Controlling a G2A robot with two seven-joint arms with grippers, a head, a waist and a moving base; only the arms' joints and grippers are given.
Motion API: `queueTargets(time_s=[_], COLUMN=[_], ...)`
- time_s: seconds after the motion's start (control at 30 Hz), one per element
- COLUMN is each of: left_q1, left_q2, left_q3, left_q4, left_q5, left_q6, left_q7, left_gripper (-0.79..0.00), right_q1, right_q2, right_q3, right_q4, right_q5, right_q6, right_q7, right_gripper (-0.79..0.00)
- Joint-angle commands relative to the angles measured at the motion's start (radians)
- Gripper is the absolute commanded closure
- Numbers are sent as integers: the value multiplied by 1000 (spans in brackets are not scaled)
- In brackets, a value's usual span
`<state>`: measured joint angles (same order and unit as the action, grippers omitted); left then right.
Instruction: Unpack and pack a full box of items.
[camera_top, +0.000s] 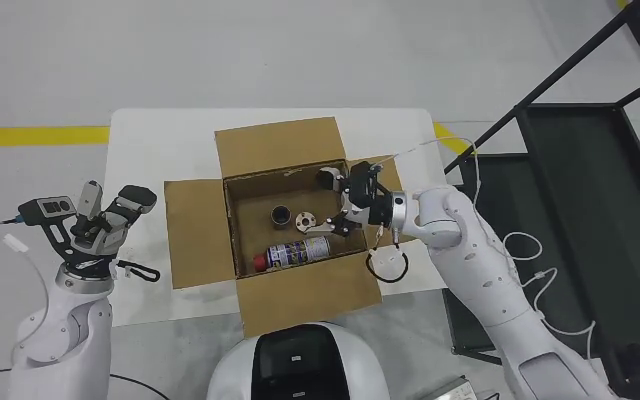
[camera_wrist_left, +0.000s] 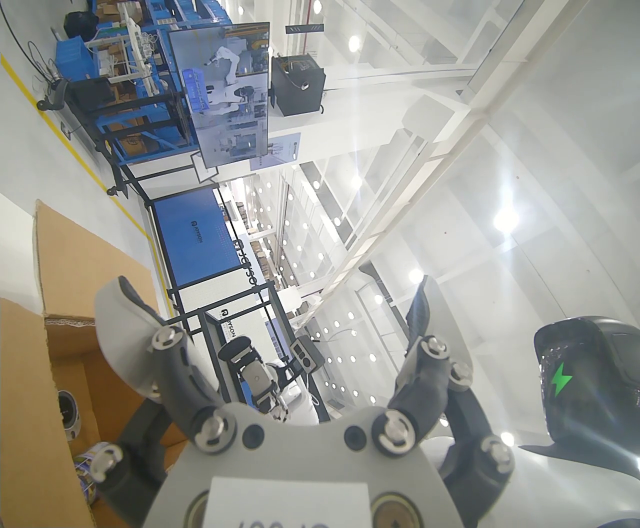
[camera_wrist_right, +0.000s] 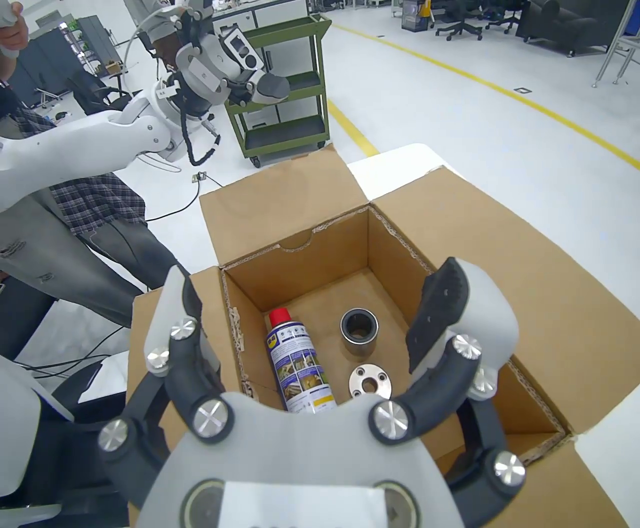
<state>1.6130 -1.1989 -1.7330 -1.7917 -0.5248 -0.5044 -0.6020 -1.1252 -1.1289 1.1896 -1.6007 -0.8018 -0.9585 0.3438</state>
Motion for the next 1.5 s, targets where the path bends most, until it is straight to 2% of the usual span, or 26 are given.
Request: queueTargets(time_s=[0.0, 0.2, 0.33, 0.47, 0.73, 1.0, 1.1, 1.2, 1.27, 1.47], left_q1=[0, 11, 12, 6, -38, -80, -89, -85, -78, -52], left_q2=[0, 1, 0, 1, 3, 3, 2, 1, 5, 10], left_q3=[0, -11, -17, -15, 6, 70, 100, 125, 123, 123], left_q4=[0, 18, 56, 107, 219, 268, 270, 246, 216, 109], left_q5=[0, 36, 57, 65, 97, 175, 212, 173, 191, 135], left_q6=[0, 22, 13, 29, 57, 74, 72, 77, 63, 65], left_q7=[0, 27, 61, 59, 42, 0, -6, -41, -97, -162], left_gripper=[-785, -785, -785, -785, -785, -785, -785, -785, -785, -785], right_q1=[0, 0, -9, -29, -137, -194, -199, -197, -191, -173], right_q2=[0, 0, 5, 25, 68, 95, 98, 101, 101, 101], right_q3=[0, 0, 16, 87, 275, 388, 399, 398, 391, 357], right_q4=[0, 0, 6, 22, 38, 83, 121, 177, 217, 321], right_q5=[0, 0, 13, 83, 310, 442, 465, 488, 498, 539], right_q6=[0, 0, 42, 17, 4, 34, 52, 88, 112, 179], right_q7=[0, 0, 22, 63, 101, 126, 125, 133, 146, 189], right_gripper=[-785, -785, -785, -785, -785, -785, -785, -785, -785, -785])
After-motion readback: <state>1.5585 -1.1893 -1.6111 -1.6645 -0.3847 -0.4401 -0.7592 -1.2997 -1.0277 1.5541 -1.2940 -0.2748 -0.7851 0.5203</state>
